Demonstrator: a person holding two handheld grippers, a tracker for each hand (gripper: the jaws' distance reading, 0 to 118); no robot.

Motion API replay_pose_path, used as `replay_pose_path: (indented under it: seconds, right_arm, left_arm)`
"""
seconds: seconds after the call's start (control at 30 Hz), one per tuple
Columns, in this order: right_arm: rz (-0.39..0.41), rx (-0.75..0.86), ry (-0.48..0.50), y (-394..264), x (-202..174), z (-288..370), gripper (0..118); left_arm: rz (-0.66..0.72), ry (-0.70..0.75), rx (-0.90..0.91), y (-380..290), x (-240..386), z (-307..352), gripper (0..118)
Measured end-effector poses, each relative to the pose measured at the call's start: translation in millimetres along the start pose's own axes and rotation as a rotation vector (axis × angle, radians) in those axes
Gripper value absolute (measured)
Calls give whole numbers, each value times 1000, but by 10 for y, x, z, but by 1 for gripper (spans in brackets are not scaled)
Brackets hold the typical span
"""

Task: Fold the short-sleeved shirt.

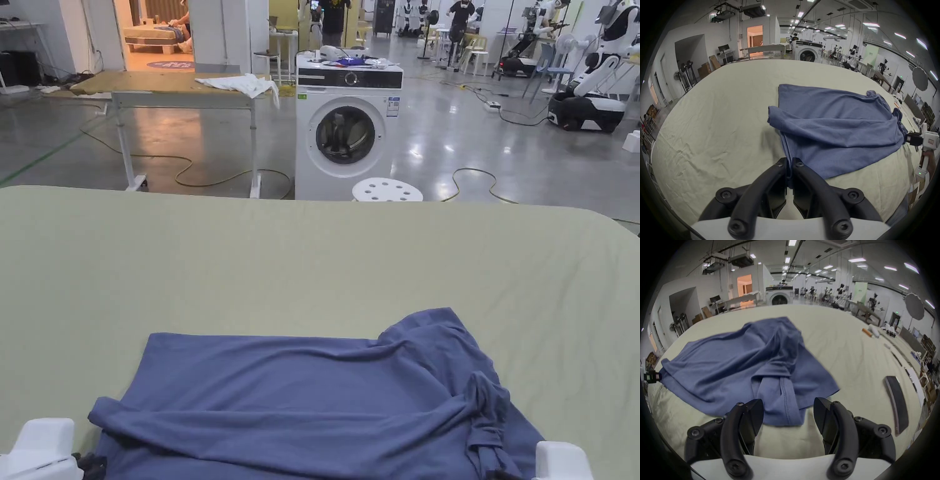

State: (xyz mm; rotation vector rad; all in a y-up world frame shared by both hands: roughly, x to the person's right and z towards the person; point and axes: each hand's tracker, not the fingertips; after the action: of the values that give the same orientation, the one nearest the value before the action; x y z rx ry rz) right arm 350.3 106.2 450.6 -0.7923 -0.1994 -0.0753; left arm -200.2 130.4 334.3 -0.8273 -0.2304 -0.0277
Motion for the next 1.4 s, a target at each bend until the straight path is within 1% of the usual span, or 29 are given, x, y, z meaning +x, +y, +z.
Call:
replay_pose_path:
  seconds: [0.03, 0.07, 0.1, 0.17, 0.2, 0.23, 0.27, 0.33, 0.4, 0.47, 0.63, 0.77, 0.87, 1.0, 1.13, 1.2, 1.27, 1.3, 1.33, 1.37, 1.4]
  right_arm:
    - [-5, -6, 10, -8, -8, -45, 66]
    - [-5, -5, 17, -13, -20, -77, 60]
    - [-2, -10, 37, -12, -35, -91, 49]
    - [12, 2, 58, -11, -56, -91, 32]
    - [23, 6, 75, -2, -67, -91, 17]
    - [35, 13, 67, 7, -75, -85, 8]
    - [56, 16, 42, 16, -78, -61, 8]
    - [35, 9, 72, 38, -19, -16, 5]
    - [23, 39, 71, 54, 30, 95, 5]
    - [40, 57, 61, 104, 50, 234, 5]
    - [36, 106, 57, 293, 96, 656, 5]
    - [-1, 136, 83, 385, 148, 1000, 5]
    - [-8, 130, 89, 303, 151, 1184, 5]
    - [-6, 66, 86, 8, 120, 1281, 5]
    - [-5, -39, 57, -388, 72, 1186, 5]
    - [1, -85, 18, -565, 44, 1070, 4]
    - [37, -103, -47, -681, 47, 977, 4]
    - [9, -97, -53, -716, 81, 945, 4]
    - [-30, -105, -39, -748, 136, 916, 4]
    - [-61, -99, 16, -753, 163, 919, 4]
    - [-74, -89, 21, -752, 166, 923, 4]
  left_arm:
    - [6, -7, 9, -15, -6, 30, 2]
    - [13, -11, 21, -28, -12, 50, 2]
    - [16, -15, 28, -42, -19, 73, 2]
    - [25, -21, 42, -63, -30, 117, 2]
    - [27, -26, 45, -66, -41, 124, 2]
    - [31, -26, 49, -68, -45, 139, 2]
    - [36, -27, 54, -68, -49, 159, 2]
    - [36, -36, 67, -53, -58, 195, 2]
    - [38, -39, 80, -25, -61, 250, 2]
    - [34, -44, 97, 18, -39, 336, 2]
    - [24, -41, 146, 150, 2, 624, 2]
    - [50, -58, 182, 195, -46, 889, 2]
    - [68, -60, 179, 104, -75, 1029, 2]
    - [90, -58, 119, -208, -94, 1087, 2]
    - [105, -44, 32, -621, -102, 988, 2]
    - [114, -24, -11, -808, -102, 893, 2]
    - [109, -5, -43, -938, -117, 778, 2]
    - [111, -2, -45, -978, -121, 735, 2]
    - [122, -5, -45, -1005, -115, 705, 2]
    - [128, -8, -45, -1013, -101, 688, 2]
    - [125, -6, -44, -1040, -138, 609, 2]
